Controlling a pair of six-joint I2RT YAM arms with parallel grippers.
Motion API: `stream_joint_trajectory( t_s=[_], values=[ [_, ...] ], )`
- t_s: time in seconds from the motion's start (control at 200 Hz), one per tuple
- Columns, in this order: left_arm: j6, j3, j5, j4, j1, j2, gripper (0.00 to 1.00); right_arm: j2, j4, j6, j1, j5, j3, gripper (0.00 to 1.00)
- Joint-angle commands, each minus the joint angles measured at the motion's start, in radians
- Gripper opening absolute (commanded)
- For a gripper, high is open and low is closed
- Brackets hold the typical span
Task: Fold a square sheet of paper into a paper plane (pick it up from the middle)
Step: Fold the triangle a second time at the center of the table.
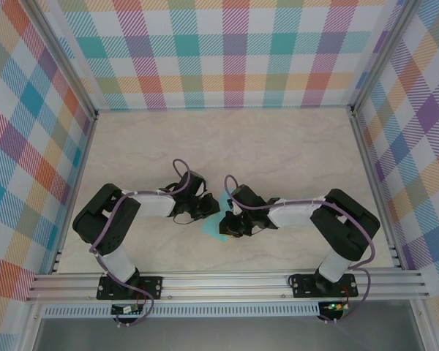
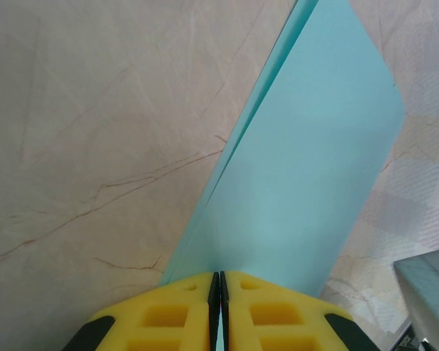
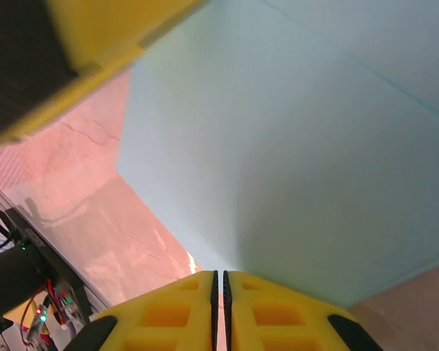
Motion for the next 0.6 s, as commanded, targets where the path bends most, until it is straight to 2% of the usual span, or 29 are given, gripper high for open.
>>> stream_joint_trajectory(
  t_s=[0.0, 0.39, 0.595],
  values=[
    [-0.003, -0.025, -0.062, -0.049, -0.007, 0.023, 0.13, 0.018, 0.009, 0.011, 0.008, -0.034, -0.044, 0.13],
    [-0.01, -0.029, -0.058, -0.047, -0.007, 0.014, 0.13, -0.074, -0.036, -0.012, 0.018, -0.032, -0.025, 0.14],
    [-0.017, -0.035, -0.054, -0.039, -0.007, 0.014, 0.13, -0.017, -0.004, -0.014, 0.023, -0.066, -0.017, 0.16]
  ],
)
